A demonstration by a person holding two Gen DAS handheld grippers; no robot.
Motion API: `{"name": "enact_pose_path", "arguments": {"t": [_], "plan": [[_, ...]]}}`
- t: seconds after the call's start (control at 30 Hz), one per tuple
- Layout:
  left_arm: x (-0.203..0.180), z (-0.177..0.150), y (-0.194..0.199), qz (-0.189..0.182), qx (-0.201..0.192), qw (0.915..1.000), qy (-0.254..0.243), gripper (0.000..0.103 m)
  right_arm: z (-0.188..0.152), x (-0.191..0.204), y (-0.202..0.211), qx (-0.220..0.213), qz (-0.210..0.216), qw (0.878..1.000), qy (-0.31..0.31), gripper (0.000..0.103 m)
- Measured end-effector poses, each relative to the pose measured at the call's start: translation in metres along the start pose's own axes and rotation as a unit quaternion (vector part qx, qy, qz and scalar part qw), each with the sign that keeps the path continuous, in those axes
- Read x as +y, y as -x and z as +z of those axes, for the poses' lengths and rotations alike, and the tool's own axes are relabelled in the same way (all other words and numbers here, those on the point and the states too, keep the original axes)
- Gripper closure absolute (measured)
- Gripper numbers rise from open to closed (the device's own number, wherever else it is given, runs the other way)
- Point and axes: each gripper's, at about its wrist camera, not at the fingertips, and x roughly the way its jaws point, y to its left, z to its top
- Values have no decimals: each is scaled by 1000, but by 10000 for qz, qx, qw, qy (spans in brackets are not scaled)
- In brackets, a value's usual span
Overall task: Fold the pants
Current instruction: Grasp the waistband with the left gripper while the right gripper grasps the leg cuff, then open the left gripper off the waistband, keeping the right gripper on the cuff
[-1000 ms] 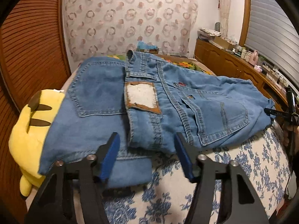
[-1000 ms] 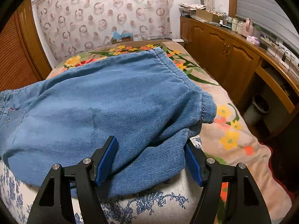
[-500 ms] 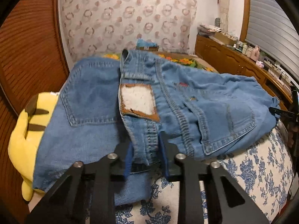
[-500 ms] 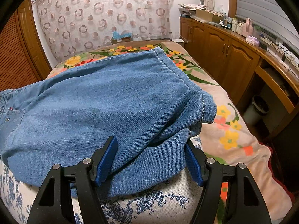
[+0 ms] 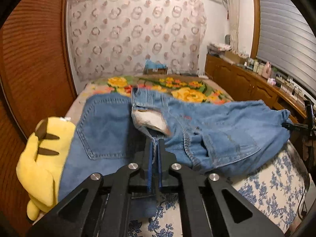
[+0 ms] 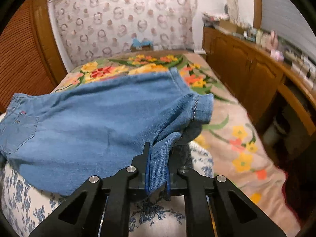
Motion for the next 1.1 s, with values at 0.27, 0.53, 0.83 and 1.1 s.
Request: {"name": "enact_pose_path", "arguments": {"t": [0.27, 0.53, 0.83, 1.1], "plan": [[6, -2, 28, -62, -95, 9999, -66, 101, -11, 0, 38, -231, -38, 9993, 302, 93], [22, -8, 13, -101, 10, 9998, 152, 101, -7, 4, 21, -54, -95, 9994, 316, 93], [25, -35, -26, -266, 661, 9969, 346, 67, 0, 1, 6, 202, -93, 9990, 393, 93], [16, -46, -41, -172, 760, 9967, 242, 58, 4, -2, -4, 287, -63, 9986, 431, 92]]}}
